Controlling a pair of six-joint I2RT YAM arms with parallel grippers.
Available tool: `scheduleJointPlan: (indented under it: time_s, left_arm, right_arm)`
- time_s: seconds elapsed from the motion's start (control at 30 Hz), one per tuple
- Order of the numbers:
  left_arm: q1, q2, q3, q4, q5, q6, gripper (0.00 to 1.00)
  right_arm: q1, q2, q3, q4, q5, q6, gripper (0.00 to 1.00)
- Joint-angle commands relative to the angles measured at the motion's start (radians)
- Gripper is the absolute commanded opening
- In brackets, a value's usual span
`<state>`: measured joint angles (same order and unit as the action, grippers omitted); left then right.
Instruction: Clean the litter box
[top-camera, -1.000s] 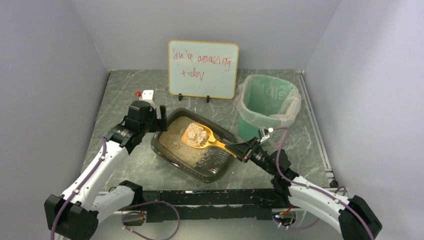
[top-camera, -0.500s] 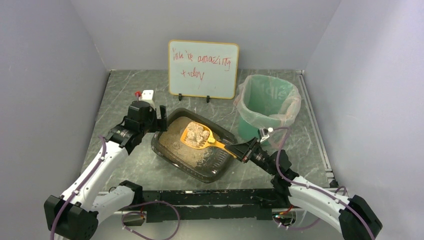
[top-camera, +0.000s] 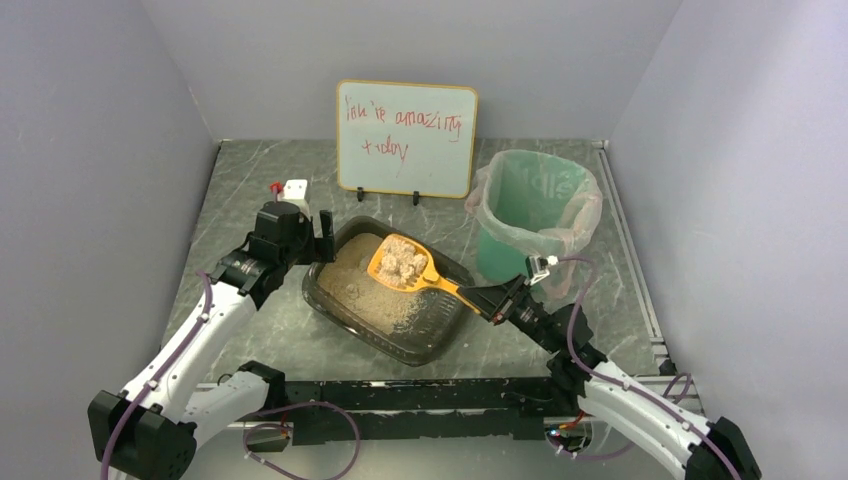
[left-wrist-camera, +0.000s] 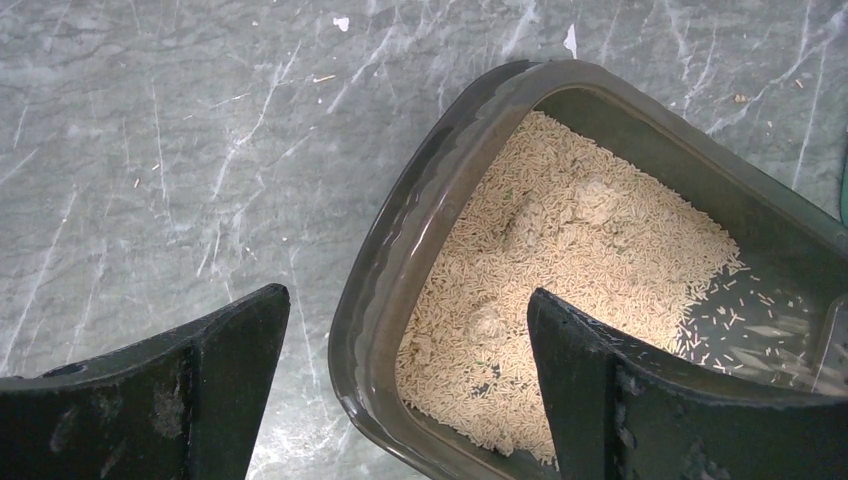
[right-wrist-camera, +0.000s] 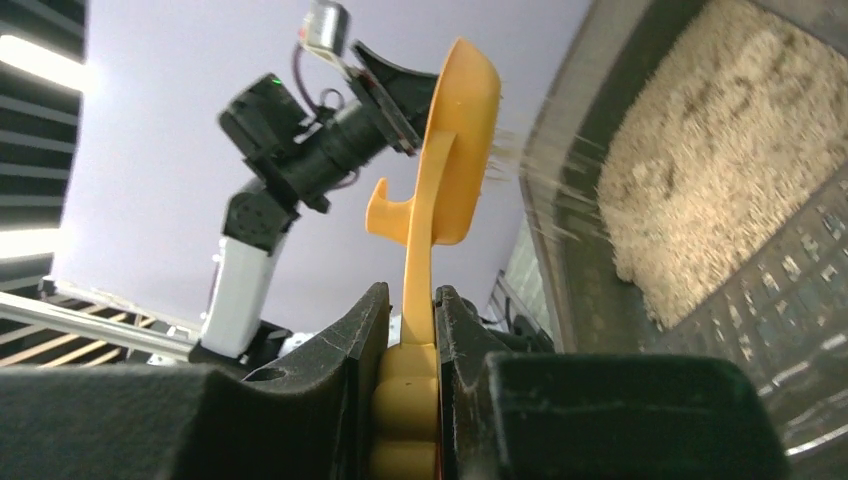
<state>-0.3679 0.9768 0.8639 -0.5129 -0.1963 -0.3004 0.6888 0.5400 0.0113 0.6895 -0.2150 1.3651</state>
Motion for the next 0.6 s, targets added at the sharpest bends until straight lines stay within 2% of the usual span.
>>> scheduleJointPlan:
  time_s: [0.0, 0.07, 0.13, 0.27, 0.33, 0.43, 0.5, 0.57]
  left_arm:
    - [0.001, -0.032, -0.006, 0.047, 0.027, 0.017, 0.95]
    - [0.005, -0.025, 0.0, 0.049, 0.013, 0.018, 0.95]
    - [0.006, -0.01, 0.009, 0.021, 0.016, 0.013, 0.94]
    - [0.006, -0.031, -0.002, 0.044, 0.022, 0.017, 0.94]
    - [0.007, -0.031, 0.002, 0.028, 0.013, 0.014, 0.94]
    - [0.007, -0.037, -0.002, 0.038, 0.026, 0.015, 0.94]
    - [0.007, -0.034, 0.003, 0.032, 0.019, 0.014, 0.94]
    - [0.007, -0.032, 0.002, 0.031, 0.022, 0.015, 0.94]
  right_arm:
    - [-0.002, -0.049, -0.063, 0.015, 0.018, -0.02, 0.0]
    - [-0.013, -0.025, -0.041, 0.013, -0.048, -0.035, 0.0]
    - [-0.017, -0.09, -0.068, -0.041, 0.037, -0.015, 0.0]
    - [-0.022, 0.026, -0.033, 0.03, -0.06, -0.031, 0.0]
    - [-0.022, -0.033, -0.076, 0.033, 0.029, 0.008, 0.0]
    - [-0.006, 0.005, -0.024, -0.016, -0.034, -0.051, 0.0]
    - [-0.011, -0.047, -0.056, -0.004, 0.048, -0.015, 0.0]
    - [-0.006, 0.008, -0.02, -0.017, -0.021, -0.052, 0.0]
